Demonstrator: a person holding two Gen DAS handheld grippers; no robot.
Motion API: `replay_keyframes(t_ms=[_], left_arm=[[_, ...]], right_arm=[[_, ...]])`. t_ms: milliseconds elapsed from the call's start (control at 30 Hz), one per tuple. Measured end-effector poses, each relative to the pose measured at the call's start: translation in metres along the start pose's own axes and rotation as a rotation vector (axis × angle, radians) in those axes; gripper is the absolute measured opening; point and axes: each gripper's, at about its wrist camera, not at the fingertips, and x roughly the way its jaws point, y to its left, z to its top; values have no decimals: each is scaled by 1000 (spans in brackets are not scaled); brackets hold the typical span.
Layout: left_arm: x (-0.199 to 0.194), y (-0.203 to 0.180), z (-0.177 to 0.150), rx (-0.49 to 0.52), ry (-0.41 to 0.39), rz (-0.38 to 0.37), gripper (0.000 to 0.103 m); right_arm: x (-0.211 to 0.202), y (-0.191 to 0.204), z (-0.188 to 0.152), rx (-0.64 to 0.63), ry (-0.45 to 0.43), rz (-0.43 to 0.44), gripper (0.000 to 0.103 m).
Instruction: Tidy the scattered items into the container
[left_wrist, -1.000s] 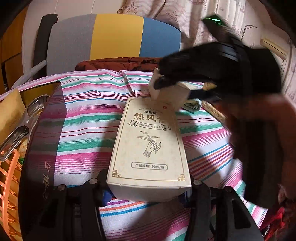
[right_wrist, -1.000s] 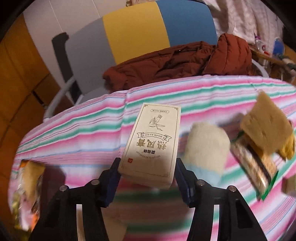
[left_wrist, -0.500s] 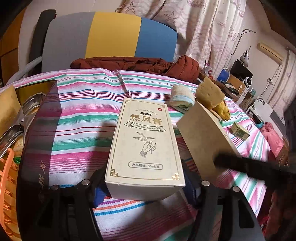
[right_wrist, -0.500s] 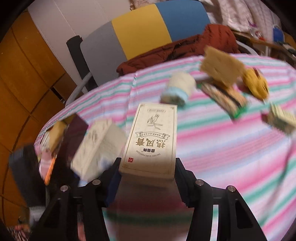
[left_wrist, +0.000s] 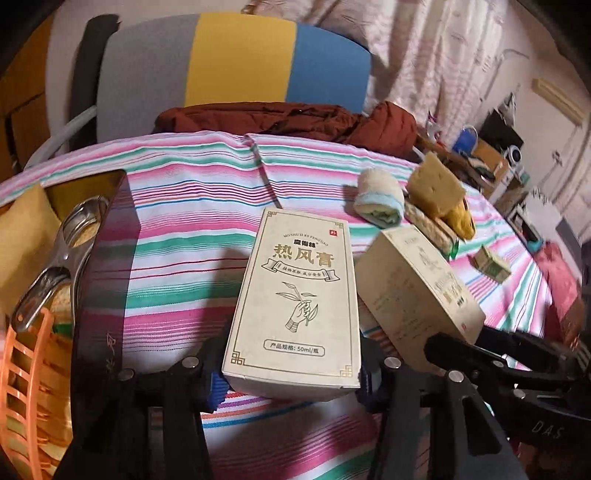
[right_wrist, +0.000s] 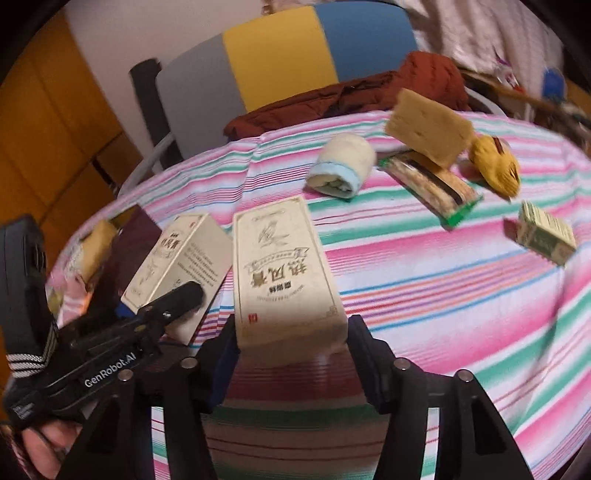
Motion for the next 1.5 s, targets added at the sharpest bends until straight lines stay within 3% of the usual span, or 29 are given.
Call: replay_keyframes(t_ms=[300, 500, 733, 1000, 1267, 1367, 1500], left_arm=[[-41, 1, -7, -37, -41, -49, 53], [-79, 9, -11, -46, -103, -53, 53], [-121, 46, -21, -84, -146, 0, 53], [-159, 110, -38, -174, -160, 84, 53], [-150, 167, -56, -233, -67, 167, 52], [-151, 178, -63, -239, -46, 162, 55], [-165, 181, -71, -216, -87, 146, 61]], right_arm=[[-24, 5, -9, 140, -11, 156, 55], [-47, 41, -13, 103, -41, 216, 52], [-50, 86, -14, 39, -32, 284, 52], [-30, 159, -15, -43, 35, 391, 52], [4, 206, -23, -88, 129, 353, 58], [-1, 209, -25, -104, 104, 350, 68], [-12, 211, -26, -151, 62, 326, 70]])
